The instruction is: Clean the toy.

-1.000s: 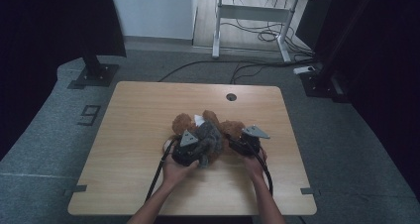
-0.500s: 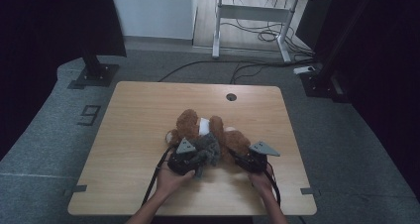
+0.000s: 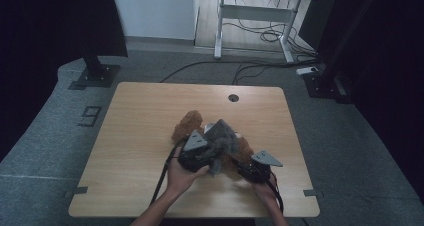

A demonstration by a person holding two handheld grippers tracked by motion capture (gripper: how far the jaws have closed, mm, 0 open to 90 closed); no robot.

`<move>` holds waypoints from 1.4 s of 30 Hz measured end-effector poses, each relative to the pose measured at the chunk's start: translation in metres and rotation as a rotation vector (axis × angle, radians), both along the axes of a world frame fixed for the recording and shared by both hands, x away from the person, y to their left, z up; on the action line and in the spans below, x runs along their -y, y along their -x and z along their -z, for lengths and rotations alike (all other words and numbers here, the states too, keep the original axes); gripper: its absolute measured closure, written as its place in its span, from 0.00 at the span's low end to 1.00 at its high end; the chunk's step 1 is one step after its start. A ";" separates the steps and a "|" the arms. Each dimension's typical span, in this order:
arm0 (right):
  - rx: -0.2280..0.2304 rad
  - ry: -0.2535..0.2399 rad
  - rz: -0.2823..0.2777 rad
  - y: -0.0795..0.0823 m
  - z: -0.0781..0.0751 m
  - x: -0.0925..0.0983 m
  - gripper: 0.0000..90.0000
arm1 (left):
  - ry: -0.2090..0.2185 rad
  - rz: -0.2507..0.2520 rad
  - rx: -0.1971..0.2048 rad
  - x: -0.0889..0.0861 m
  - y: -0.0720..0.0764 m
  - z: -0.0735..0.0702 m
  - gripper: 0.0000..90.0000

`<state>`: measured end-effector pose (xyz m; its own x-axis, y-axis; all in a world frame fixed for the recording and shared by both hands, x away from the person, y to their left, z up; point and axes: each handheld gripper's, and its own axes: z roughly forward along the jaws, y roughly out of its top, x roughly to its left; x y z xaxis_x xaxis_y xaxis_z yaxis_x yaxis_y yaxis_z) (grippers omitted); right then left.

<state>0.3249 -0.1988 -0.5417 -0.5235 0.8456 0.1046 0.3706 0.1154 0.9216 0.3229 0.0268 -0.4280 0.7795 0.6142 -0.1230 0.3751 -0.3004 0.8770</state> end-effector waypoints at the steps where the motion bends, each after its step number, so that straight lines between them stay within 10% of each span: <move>1: 0.001 0.002 -0.001 -0.001 0.000 0.000 0.54 | -0.013 0.003 0.003 0.012 -0.004 0.001 0.79; 7: 0.008 0.005 -0.002 -0.002 -0.001 0.000 0.54 | -0.156 -0.004 -0.040 0.071 -0.033 0.032 0.79; 10: -0.002 -0.003 0.003 -0.003 0.000 0.002 0.53 | -0.146 -0.014 -0.020 0.069 -0.033 0.038 0.80; 14: 0.011 0.018 -0.004 -0.003 -0.001 0.001 0.53 | -0.197 -0.068 0.017 0.054 -0.031 0.036 0.81; 24: 0.017 0.003 -0.024 -0.002 -0.001 0.002 0.53 | -0.101 -0.132 -0.014 -0.009 -0.042 0.019 0.82; 33: 0.028 0.006 -0.040 -0.001 0.000 0.004 0.53 | -0.133 -0.267 -0.074 -0.068 -0.068 0.021 0.81; 42: 0.037 0.010 -0.043 -0.002 0.000 0.004 0.53 | -0.168 -0.210 -0.064 -0.049 -0.070 0.016 0.81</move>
<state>0.3266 -0.2030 -0.5418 -0.5627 0.8232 0.0760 0.3308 0.1400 0.9333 0.3927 0.0757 -0.4438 0.6267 0.7776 -0.0510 0.4979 -0.3492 0.7938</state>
